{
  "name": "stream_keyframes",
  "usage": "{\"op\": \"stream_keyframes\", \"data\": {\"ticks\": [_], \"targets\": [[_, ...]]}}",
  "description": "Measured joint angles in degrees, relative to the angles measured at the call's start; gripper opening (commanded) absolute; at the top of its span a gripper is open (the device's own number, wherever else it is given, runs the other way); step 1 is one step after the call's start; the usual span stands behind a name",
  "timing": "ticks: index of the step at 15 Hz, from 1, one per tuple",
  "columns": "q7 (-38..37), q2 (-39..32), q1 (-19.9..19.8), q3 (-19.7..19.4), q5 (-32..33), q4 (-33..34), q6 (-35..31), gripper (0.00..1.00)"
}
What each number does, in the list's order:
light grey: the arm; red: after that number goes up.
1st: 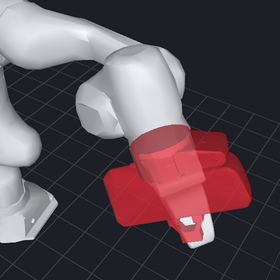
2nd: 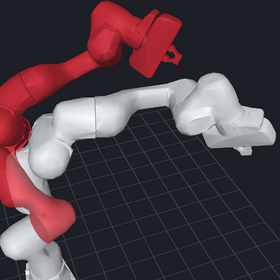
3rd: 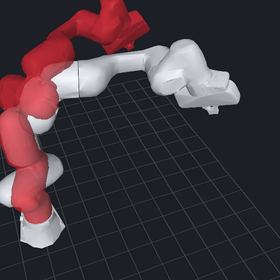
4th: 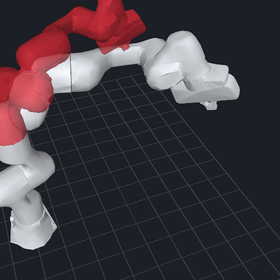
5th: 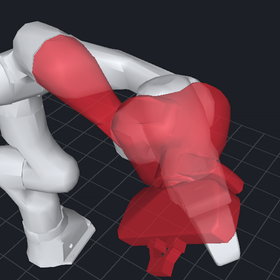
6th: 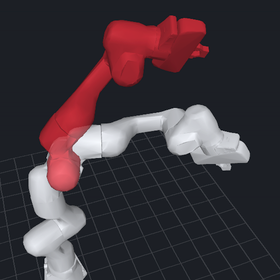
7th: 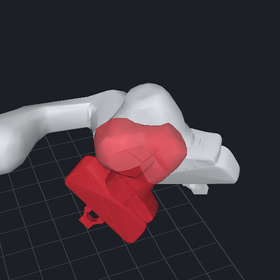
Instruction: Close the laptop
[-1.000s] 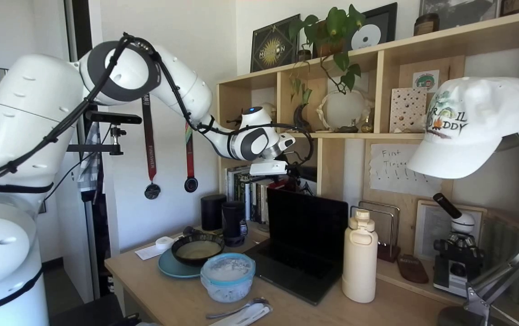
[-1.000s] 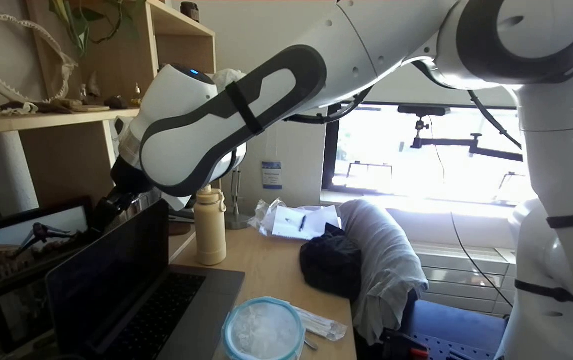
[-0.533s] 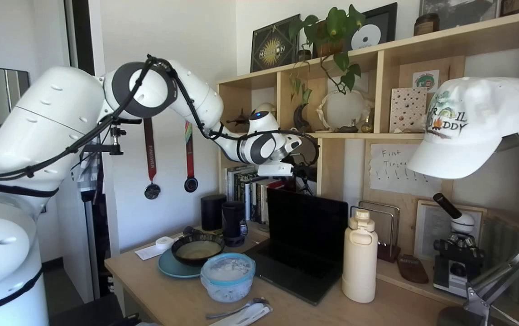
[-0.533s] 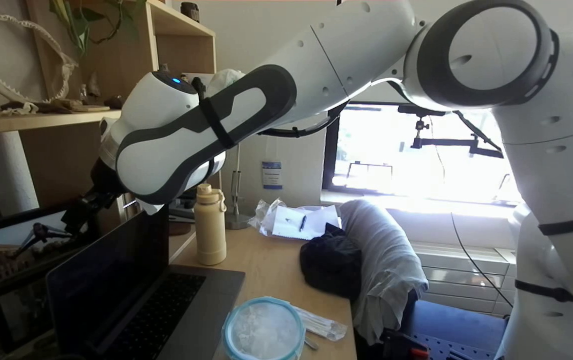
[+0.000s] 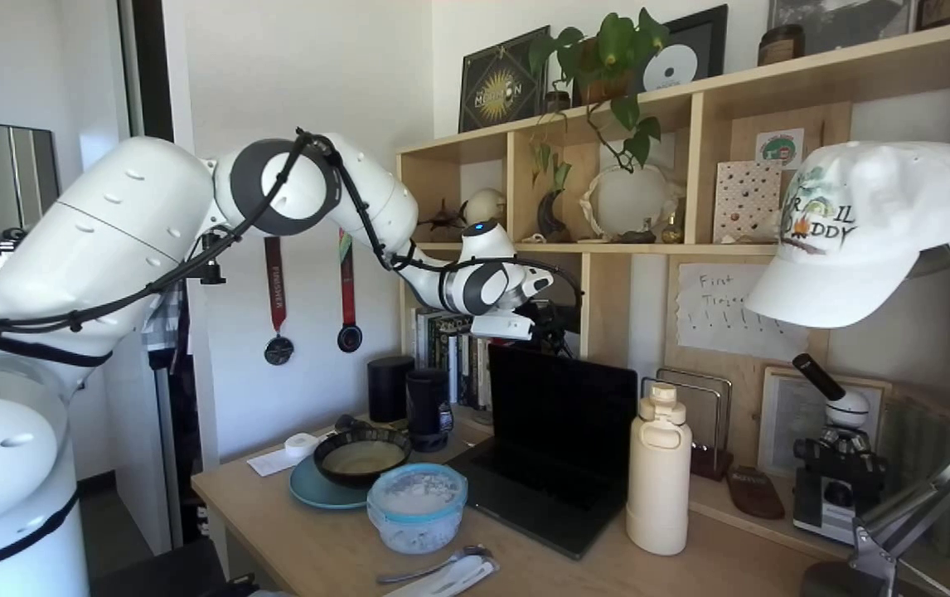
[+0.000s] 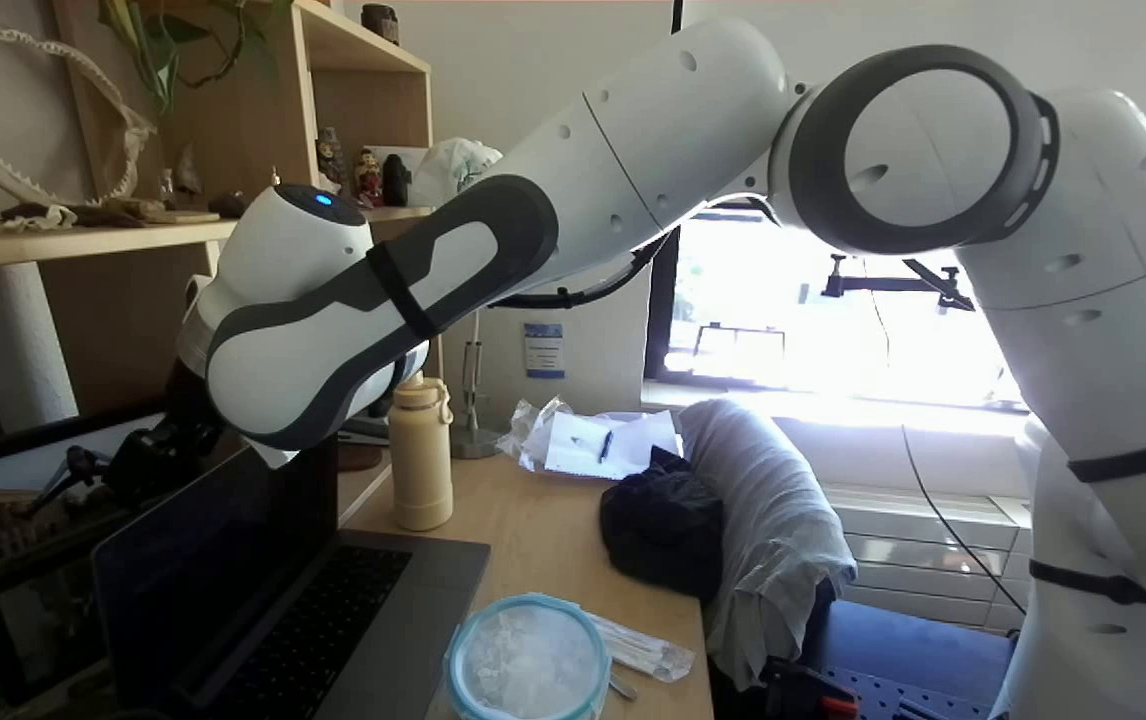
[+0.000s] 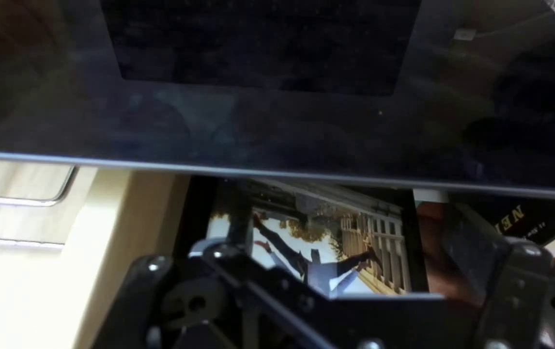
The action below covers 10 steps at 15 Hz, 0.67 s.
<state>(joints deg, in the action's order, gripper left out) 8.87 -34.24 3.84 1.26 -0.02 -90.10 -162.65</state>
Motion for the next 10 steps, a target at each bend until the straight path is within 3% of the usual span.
{"op": "stream_keyframes", "data": {"ticks": [5, 10], "targets": [[-1.6, -1.9, 0.6, 0.0, 0.0, 1.6, 3.3, 1.0], [-3.7, -1.6, 0.6, -0.4, 0.0, 4.3, 14.0, 1.0]]}}
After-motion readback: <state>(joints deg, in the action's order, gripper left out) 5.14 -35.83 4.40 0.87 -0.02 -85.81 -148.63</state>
